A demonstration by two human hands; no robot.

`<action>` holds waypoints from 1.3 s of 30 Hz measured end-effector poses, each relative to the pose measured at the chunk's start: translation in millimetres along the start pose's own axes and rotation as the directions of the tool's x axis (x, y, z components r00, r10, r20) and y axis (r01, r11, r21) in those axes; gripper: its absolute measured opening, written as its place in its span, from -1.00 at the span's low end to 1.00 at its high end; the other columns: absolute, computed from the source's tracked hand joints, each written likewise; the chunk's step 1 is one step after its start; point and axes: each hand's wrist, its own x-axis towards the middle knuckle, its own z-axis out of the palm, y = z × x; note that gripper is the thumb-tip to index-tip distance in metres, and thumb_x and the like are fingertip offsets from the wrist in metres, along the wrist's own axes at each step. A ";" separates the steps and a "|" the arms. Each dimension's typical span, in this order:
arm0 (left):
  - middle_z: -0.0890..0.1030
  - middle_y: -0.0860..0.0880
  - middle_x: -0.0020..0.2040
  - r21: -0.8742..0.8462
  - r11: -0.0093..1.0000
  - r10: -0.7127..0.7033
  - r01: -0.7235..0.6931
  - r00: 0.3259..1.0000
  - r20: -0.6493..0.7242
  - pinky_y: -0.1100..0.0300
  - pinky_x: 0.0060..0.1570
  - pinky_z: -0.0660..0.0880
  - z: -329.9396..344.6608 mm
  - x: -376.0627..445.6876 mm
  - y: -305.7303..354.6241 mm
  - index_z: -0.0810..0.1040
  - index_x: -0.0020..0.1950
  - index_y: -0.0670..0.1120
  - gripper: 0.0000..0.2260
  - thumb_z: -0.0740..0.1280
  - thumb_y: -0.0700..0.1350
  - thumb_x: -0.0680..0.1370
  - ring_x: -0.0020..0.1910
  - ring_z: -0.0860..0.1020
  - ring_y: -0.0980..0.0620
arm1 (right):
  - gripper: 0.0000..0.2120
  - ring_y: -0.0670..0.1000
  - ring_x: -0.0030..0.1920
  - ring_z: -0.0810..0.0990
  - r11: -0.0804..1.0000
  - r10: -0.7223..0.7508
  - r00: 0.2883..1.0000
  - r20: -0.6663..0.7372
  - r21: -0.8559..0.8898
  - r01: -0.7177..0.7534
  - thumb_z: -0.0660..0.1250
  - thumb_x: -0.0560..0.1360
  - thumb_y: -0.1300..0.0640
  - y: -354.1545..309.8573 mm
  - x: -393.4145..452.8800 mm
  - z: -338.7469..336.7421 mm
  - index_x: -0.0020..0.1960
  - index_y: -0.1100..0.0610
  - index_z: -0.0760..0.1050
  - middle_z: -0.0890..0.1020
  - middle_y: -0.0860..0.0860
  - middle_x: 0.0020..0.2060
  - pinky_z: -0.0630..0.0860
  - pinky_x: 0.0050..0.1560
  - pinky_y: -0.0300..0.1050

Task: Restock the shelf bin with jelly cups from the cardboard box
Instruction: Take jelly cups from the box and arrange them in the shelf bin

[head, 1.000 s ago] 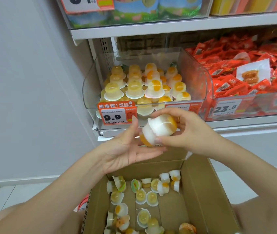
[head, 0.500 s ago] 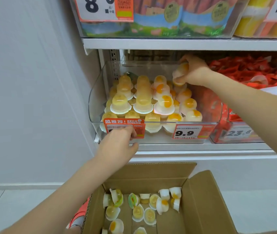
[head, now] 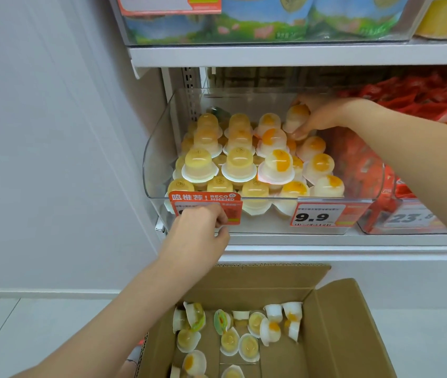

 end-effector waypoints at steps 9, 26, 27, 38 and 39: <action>0.59 0.03 -0.01 -0.001 0.999 0.041 -0.041 0.999 0.027 0.10 0.05 0.52 0.1 -3.7 -4.1 0.55 0.09 -0.08 -0.83 0.35 -0.15 0.51 0.01 0.54 0.07 | -0.26 0.21 0.24 0.46 0.997 0.042 0.995 0.096 -0.063 -0.036 0.50 0.34 -0.09 8.8 2.4 -6.6 0.39 0.04 0.24 0.47 0.13 0.27 0.40 0.22 0.11; 0.56 0.03 0.02 0.047 0.994 0.090 -0.095 0.991 0.096 0.03 0.03 0.53 -2.4 -6.4 -12.2 0.51 0.09 -0.06 -0.82 0.34 -0.16 0.50 0.04 0.53 0.04 | -0.21 0.14 0.28 0.44 0.978 0.090 0.991 -0.097 0.194 -0.070 0.55 0.32 0.06 5.8 -35.4 4.8 0.44 0.09 0.25 0.42 0.11 0.33 0.46 0.21 -0.02; 0.56 0.03 0.05 0.060 0.993 0.091 -0.098 0.990 0.112 0.03 0.04 0.53 -2.4 -8.1 -12.8 0.50 0.10 -0.05 -0.82 0.34 -0.16 0.50 0.05 0.52 0.03 | -0.27 0.14 0.29 0.44 0.972 0.072 0.980 -0.184 0.231 -0.028 0.54 0.34 0.10 3.6 -49.6 5.0 0.41 0.13 0.29 0.43 0.12 0.33 0.45 0.23 -0.05; 0.55 0.01 0.03 0.245 0.939 0.085 -0.242 0.853 0.515 0.11 -0.06 0.48 68.6 -65.0 -25.4 0.49 0.10 -0.04 -0.83 0.26 -0.14 0.52 0.03 0.51 -0.03 | -0.79 -0.11 -0.06 0.45 0.910 -0.297 0.912 -0.284 0.206 0.361 0.24 0.49 0.38 -0.2 -274.9 121.6 0.01 0.11 0.48 0.48 -0.14 -0.11 0.43 -0.04 -0.23; 0.54 0.00 0.03 0.290 0.915 0.064 -0.280 0.810 0.583 0.11 -0.08 0.46 81.4 -71.9 -31.4 0.48 0.10 -0.05 -0.83 0.25 -0.16 0.52 0.02 0.51 -0.03 | -0.80 -0.10 -0.04 0.46 0.923 -0.305 0.941 -0.148 0.197 0.330 0.23 0.51 0.34 4.2 -284.9 145.3 0.02 0.08 0.46 0.49 -0.13 -0.10 0.46 -0.04 -0.18</action>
